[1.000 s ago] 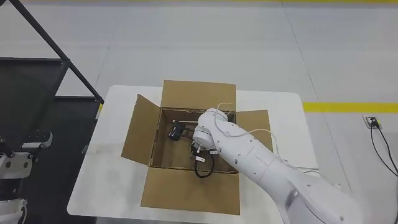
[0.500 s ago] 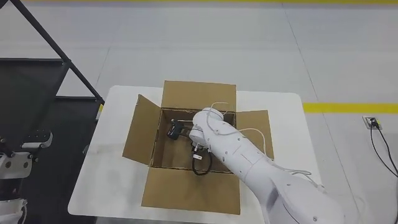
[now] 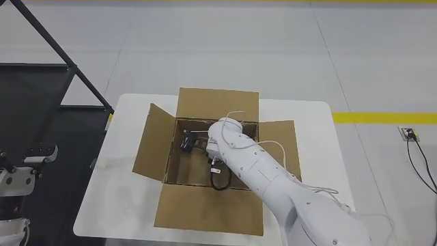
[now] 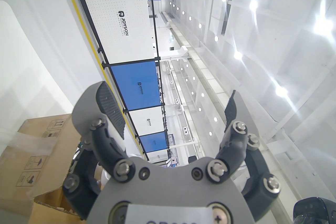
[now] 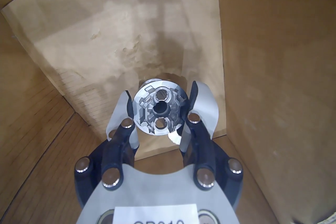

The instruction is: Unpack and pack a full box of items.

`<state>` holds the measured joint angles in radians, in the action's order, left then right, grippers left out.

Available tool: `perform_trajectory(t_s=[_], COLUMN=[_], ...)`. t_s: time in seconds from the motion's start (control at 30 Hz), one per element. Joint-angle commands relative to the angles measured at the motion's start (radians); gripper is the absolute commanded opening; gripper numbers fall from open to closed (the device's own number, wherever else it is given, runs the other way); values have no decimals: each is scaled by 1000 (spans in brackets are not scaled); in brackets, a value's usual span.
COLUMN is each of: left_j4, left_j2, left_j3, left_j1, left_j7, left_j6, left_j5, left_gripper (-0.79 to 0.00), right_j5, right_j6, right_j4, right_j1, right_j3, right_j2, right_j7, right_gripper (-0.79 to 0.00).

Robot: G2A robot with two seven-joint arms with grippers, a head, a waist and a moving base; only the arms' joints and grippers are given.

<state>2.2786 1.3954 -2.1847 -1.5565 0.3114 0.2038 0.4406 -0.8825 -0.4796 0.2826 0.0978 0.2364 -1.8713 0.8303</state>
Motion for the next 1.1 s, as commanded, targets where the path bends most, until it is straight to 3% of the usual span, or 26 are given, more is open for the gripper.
perform_trajectory(t_s=[0.0, 0.27, 0.47, 0.5, 0.57, 0.7, 0.83, 1.0, 1.07], left_j4=[0, 0, 0, 0, 0, 0, 0, 0, 0], left_j2=[0, 0, 0, 0, 0, 0, 0, 0, 0], left_j3=[0, 0, 0, 0, 0, 0, 0, 0, 0], left_j1=[0, 0, 0, 0, 0, 0, 0, 0, 0], left_j7=[0, 0, 0, 0, 0, 0, 0, 0, 0], left_j6=[0, 0, 0, 0, 0, 0, 0, 0, 0], left_j5=[0, 0, 0, 0, 0, 0, 0, 0, 0], left_gripper=[0, 0, 0, 0, 0, 0, 0, 0, 0], right_j5=[-6, -43, -53, -54, -55, -53, -63, -80, -78], right_j6=[-16, -38, -49, -56, -71, -74, -74, -113, -139], right_j4=[-5, -9, -21, -22, -22, -24, -30, -63, -76], right_j1=[-4, -13, -11, -12, -12, -14, -15, -17, -18], right_j3=[2, 7, 12, 13, 15, 23, 29, 33, 37], right_j2=[-2, -6, -10, -10, -12, -14, -14, -8, -7], right_j7=[-18, -53, 10, 23, 47, 56, 19, -36, -37], right_gripper=[-785, -785, -785, -760, -545, -219, -80, -3, -28])
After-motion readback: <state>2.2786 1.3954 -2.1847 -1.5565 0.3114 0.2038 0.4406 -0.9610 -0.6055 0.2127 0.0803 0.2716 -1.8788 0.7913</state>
